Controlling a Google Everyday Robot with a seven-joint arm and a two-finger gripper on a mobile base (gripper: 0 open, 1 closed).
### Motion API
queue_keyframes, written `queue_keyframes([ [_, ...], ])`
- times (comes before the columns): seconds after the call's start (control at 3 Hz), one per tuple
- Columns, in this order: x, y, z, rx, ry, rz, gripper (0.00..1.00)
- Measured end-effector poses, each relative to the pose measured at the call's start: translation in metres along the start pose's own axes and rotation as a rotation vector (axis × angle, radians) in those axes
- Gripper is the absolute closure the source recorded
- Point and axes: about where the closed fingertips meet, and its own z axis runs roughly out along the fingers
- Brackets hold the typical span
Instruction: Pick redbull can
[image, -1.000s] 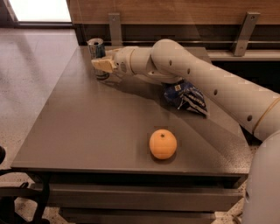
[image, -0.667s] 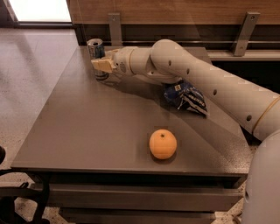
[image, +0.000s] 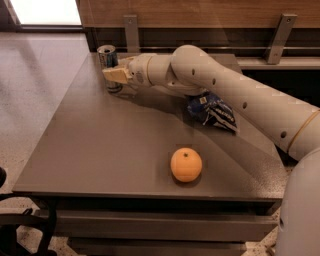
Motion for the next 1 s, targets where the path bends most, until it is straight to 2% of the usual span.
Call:
queue_keyframes([
  [0.33, -0.026, 0.009, -0.01, -0.056, -0.026, -0.043, 1.0],
  [1.0, -0.093, 0.022, -0.05, -0.104, -0.073, -0.145, 1.0],
])
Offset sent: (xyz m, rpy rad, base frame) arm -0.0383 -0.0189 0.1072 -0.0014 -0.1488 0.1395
